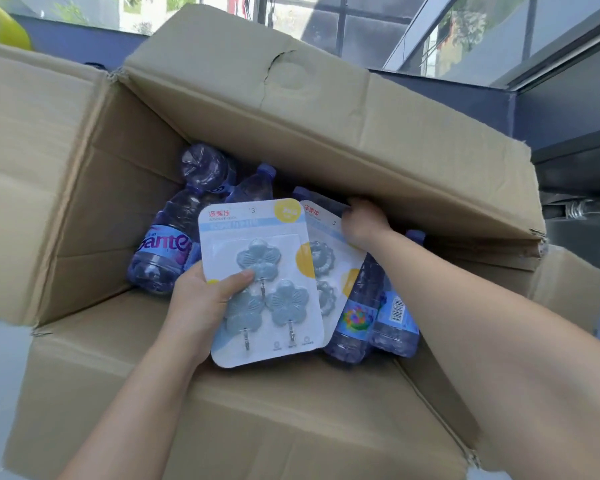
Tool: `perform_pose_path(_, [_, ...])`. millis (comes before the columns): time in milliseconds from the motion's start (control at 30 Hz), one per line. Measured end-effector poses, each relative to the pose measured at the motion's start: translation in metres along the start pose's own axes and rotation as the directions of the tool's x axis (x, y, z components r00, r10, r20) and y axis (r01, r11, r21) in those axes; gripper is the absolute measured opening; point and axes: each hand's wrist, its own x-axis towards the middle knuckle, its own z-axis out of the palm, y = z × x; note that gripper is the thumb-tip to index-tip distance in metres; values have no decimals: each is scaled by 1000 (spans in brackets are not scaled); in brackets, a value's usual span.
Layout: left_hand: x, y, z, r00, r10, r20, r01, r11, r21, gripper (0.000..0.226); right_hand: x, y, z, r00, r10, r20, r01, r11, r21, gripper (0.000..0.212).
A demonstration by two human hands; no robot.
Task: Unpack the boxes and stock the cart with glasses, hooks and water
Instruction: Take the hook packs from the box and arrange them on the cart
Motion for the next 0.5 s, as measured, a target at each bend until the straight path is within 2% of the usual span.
perform_pose_path(133, [9,-1,6,1000,25,-5,-25,1000,14,21,3,-7,5,999,10,-38,-17,983,-180,30])
perform_pose_path(333, [7,-7,13,999,45,14,-46,998,49,21,3,-10,3,997,-3,-79,-10,986,-164,24])
perform_pose_path(500, [6,-12,17,999,32,15,-33,997,68,22,-1,-9,6,991,-47,-123,17,972,-232,21])
